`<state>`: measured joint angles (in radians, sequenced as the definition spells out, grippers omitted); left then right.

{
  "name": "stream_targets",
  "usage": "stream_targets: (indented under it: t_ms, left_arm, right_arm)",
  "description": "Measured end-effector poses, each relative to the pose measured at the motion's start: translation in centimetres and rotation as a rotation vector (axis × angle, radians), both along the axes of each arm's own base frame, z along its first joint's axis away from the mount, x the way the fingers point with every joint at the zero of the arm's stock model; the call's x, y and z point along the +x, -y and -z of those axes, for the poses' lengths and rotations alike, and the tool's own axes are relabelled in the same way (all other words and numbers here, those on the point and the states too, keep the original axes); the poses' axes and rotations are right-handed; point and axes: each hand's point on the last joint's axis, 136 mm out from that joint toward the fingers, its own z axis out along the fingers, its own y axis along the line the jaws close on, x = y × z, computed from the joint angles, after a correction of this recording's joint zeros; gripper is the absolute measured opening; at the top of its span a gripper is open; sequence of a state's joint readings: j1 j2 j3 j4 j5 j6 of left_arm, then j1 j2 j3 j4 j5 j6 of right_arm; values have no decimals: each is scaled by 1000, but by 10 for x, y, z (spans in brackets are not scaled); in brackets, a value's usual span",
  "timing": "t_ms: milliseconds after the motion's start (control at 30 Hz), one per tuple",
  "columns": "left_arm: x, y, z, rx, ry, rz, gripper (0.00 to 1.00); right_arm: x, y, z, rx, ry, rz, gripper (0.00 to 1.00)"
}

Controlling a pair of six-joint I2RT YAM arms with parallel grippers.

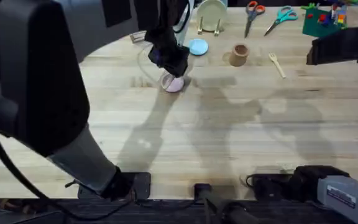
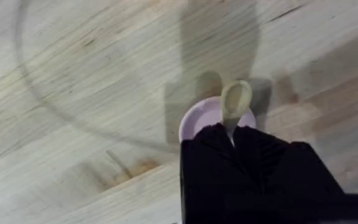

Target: Pick up a utensil and set it on the pink plate, then put the other utensil in the container.

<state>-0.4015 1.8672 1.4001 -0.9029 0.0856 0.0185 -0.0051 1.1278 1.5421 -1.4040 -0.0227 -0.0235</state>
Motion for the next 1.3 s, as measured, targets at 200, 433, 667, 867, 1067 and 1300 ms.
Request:
stream_targets:
  t_ms: [200, 433, 667, 867, 1067, 1300]
  left_arm:
    - [-8, -3, 19, 5, -15, -4, 42]
    - [-6, -3, 19, 0, -7, -8, 42]
    - [-7, -3, 19, 1, -9, -11, 156]
    - [-7, -3, 19, 1, -10, -12, 197]
    - [-17, -6, 20, 11, -55, -14, 206]
    - [-17, -3, 9, -8, -50, -14, 227]
  right_arm:
    - [0, 0, 0, 0, 0, 0, 995]
    - [0, 0, 0, 0, 0, 0, 993]
    - [0, 0, 0, 0, 0, 0, 993]
    - [0, 0, 0, 0, 0, 0, 994]
    - [0, 0, 0, 0, 0, 0, 995]
    - [0, 0, 0, 0, 0, 0, 995]
